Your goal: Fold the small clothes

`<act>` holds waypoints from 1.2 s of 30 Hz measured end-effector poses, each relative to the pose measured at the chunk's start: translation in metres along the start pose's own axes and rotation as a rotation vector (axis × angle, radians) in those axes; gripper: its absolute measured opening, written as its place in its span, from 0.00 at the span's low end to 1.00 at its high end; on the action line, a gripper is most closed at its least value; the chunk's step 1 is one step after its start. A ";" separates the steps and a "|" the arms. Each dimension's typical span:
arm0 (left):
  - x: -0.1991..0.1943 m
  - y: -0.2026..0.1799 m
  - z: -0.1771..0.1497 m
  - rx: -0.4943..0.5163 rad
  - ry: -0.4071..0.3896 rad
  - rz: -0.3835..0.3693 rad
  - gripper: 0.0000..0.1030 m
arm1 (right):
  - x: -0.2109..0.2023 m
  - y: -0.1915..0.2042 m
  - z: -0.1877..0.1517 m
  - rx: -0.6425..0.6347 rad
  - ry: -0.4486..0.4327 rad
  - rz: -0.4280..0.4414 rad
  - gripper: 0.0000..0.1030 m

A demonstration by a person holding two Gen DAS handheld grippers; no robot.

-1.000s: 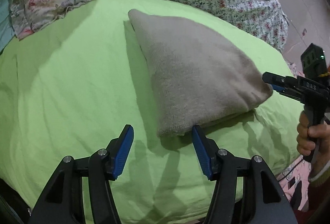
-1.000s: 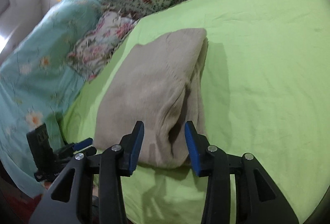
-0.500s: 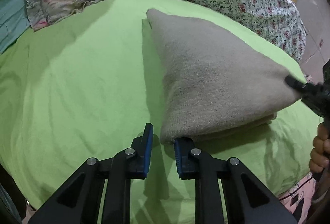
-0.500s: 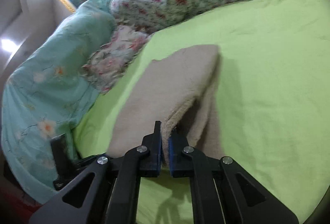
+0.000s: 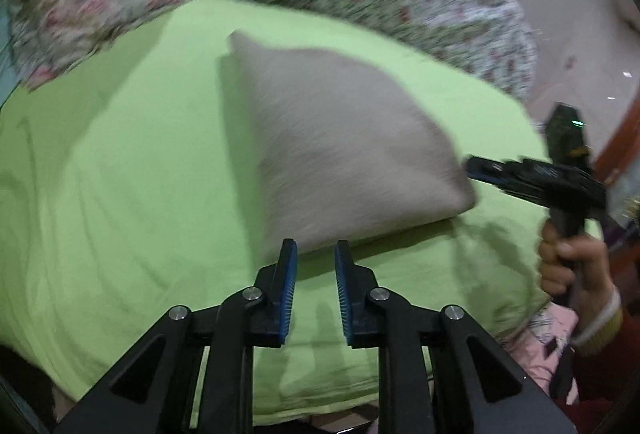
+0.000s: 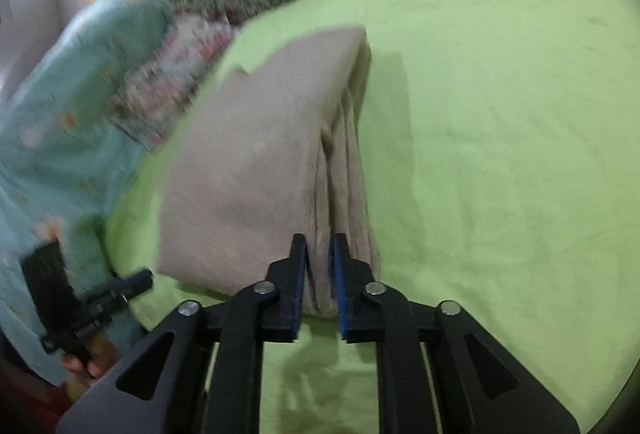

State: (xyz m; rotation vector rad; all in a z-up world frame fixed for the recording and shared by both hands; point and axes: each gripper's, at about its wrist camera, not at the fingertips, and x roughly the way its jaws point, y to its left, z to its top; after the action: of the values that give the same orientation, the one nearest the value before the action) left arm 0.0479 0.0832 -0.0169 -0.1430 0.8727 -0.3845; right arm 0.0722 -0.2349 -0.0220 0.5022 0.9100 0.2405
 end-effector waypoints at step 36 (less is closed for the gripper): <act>0.088 0.023 0.093 -0.131 0.021 -0.094 0.41 | 0.075 0.044 0.070 -0.140 0.037 -0.177 0.19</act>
State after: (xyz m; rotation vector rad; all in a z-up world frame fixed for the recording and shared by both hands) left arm 0.1767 0.0672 -0.0266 -0.3019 0.9147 -0.4167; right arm 0.1736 -0.1889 -0.0160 0.2868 0.9606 0.1512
